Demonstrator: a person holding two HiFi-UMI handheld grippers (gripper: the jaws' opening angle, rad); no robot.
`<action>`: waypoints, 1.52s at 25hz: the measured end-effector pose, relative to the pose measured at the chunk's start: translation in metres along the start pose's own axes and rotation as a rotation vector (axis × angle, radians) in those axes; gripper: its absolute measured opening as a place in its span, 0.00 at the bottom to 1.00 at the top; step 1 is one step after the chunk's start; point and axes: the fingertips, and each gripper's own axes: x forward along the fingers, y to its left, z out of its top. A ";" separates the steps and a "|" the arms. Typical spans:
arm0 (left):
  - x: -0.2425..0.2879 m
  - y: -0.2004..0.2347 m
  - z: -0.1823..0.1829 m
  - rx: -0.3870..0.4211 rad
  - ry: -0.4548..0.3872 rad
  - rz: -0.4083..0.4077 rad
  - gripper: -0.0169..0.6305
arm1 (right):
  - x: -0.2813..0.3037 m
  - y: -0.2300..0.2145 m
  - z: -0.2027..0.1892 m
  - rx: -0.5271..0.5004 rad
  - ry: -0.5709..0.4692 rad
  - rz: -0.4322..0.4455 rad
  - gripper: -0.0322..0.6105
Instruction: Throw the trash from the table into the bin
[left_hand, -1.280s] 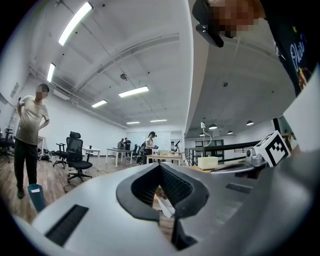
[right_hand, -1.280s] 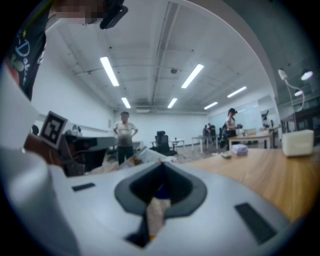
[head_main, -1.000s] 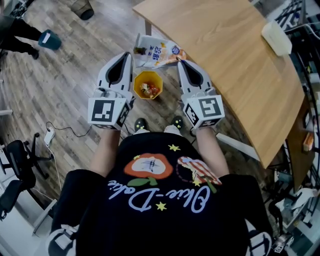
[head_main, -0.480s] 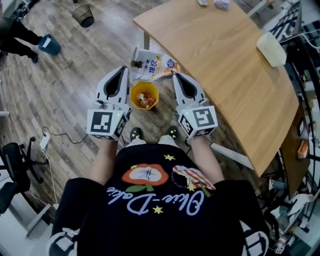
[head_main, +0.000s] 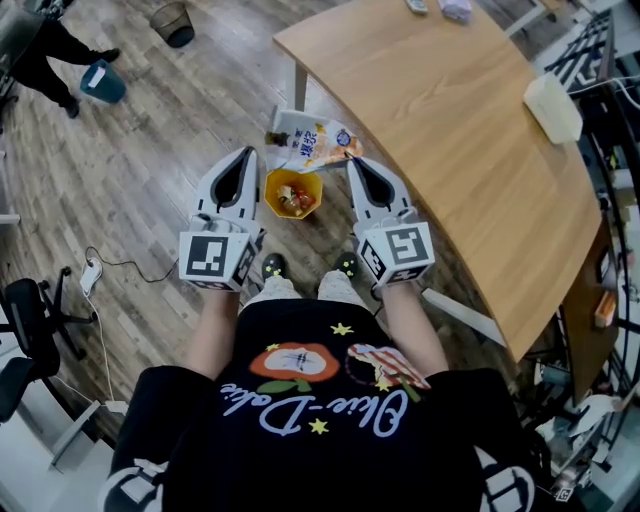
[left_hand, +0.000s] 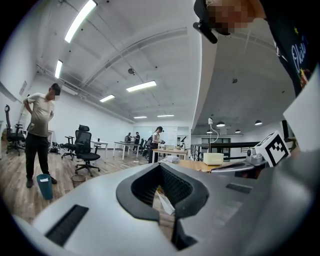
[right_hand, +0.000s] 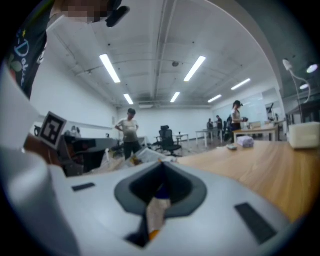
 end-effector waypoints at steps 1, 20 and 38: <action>-0.001 0.001 -0.002 -0.001 0.003 0.000 0.04 | 0.001 0.001 -0.002 0.003 0.005 0.001 0.08; 0.008 0.010 -0.057 -0.056 0.080 0.014 0.04 | 0.027 -0.020 -0.063 0.052 0.119 -0.008 0.08; 0.006 0.043 -0.112 -0.086 0.074 0.113 0.04 | 0.048 -0.034 -0.140 0.114 0.180 -0.022 0.08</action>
